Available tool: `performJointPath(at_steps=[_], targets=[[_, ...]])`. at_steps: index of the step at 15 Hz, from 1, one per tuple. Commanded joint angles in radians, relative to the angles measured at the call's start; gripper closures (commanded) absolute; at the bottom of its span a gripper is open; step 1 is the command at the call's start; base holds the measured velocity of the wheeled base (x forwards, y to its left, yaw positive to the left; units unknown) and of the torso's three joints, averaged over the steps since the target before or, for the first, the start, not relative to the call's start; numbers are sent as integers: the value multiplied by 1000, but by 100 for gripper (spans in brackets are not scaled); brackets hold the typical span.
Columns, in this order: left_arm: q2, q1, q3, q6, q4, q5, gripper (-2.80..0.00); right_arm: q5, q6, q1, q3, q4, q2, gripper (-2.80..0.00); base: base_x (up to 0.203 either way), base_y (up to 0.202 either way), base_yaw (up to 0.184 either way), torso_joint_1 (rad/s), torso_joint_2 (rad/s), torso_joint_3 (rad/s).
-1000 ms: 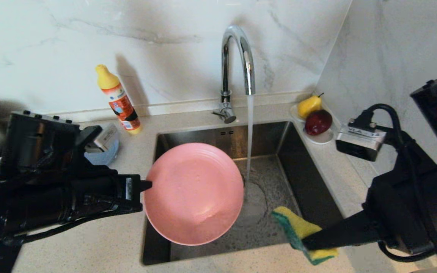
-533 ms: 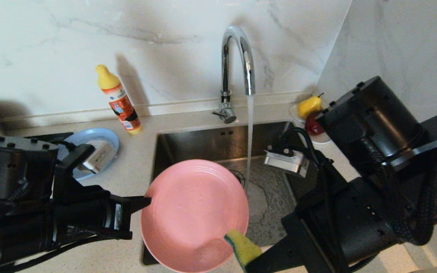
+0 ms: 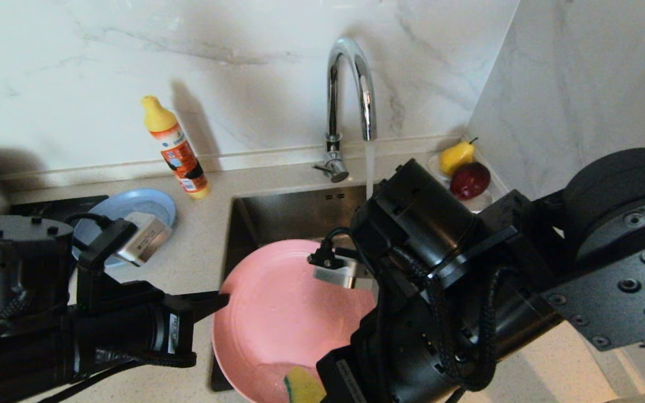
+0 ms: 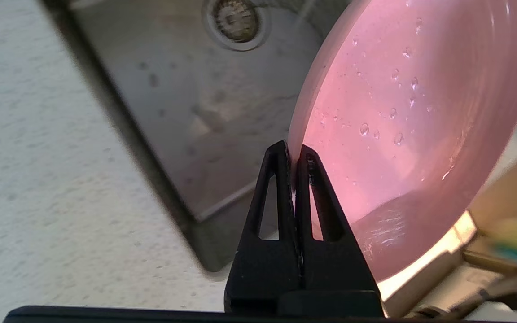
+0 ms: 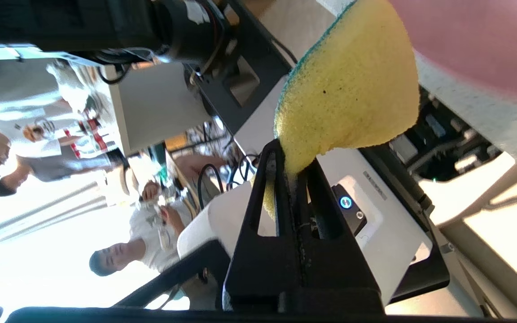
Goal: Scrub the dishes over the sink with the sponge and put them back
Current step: Wipe the plate
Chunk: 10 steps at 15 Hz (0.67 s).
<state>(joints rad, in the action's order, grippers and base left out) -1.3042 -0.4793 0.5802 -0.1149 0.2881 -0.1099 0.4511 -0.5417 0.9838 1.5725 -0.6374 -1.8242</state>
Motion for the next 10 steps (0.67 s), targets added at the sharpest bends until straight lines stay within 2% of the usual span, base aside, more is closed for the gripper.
performJointPath(at_steps=[1, 5, 10], targets=[[5, -7, -2, 0, 3, -10, 0, 2, -3, 21, 36, -12, -55, 0, 0, 0, 0, 0, 0, 0], [16, -22, -13, 5, 3, -13, 0, -45, -3, 27, 116, -20, -131, 0, 0, 0, 0, 0, 0, 0], [26, -37, -30, 8, 3, -14, 0, -52, -4, 20, 184, -41, -173, 0, 0, 0, 0, 0, 0, 0]])
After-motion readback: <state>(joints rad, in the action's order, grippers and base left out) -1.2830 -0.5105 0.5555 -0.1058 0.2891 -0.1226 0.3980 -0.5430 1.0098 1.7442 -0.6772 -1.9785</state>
